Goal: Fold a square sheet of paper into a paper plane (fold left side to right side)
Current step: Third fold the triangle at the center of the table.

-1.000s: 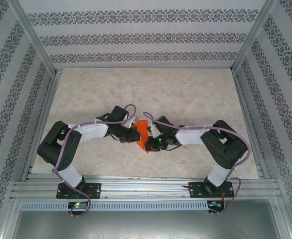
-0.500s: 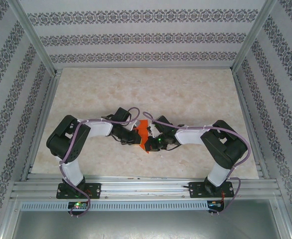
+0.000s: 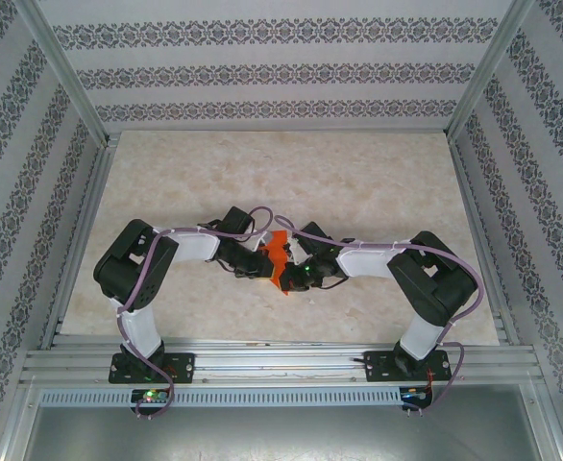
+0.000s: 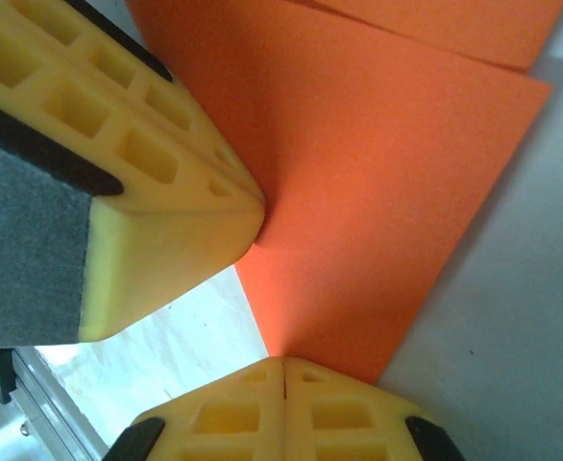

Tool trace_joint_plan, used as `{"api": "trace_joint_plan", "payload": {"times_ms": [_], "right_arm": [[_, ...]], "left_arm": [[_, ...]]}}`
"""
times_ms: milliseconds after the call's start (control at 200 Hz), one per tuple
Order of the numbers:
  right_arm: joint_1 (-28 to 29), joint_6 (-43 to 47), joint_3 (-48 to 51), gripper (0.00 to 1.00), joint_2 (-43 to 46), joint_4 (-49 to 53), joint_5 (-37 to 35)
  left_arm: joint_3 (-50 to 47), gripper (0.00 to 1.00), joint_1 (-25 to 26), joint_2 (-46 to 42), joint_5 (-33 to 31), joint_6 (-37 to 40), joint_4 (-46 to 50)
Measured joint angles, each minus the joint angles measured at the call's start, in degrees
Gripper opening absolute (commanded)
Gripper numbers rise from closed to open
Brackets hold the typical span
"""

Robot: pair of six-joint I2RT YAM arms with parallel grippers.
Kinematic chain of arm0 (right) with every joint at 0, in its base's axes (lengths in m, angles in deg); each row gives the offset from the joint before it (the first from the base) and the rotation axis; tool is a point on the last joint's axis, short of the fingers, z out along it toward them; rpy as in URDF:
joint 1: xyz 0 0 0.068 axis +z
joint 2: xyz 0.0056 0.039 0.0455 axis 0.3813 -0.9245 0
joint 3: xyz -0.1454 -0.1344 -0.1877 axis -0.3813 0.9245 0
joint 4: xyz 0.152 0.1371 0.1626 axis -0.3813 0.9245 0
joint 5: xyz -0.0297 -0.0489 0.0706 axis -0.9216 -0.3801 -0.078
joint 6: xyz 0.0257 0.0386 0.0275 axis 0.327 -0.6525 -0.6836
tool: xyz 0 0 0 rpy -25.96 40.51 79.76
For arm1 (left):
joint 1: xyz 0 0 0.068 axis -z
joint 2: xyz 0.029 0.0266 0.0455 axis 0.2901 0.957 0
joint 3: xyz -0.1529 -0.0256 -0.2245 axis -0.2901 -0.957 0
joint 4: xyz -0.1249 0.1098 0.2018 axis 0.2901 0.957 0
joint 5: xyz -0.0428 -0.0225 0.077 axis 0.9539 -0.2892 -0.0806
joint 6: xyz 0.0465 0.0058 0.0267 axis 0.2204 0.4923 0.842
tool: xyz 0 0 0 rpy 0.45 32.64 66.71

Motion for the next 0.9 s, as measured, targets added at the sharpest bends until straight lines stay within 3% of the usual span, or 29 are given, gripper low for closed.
{"api": "trace_joint_plan", "payload": {"times_ms": [225, 530, 899], "right_arm": [[0.0, 0.1, -0.6, 0.0, -0.2, 0.4, -1.1], [0.0, 0.6, -0.9, 0.0, -0.2, 0.2, -2.3], [0.0, 0.9, -0.9, 0.0, -0.2, 0.3, -2.3]], "left_arm": [[0.0, 0.03, -1.7, 0.0, 0.0, 1.2, 0.1], [0.6, 0.02, -8.8, 0.0, 0.0, 4.3, 1.9], [3.0, 0.02, -13.9, -1.1, -5.5, 6.9, 5.0]]}}
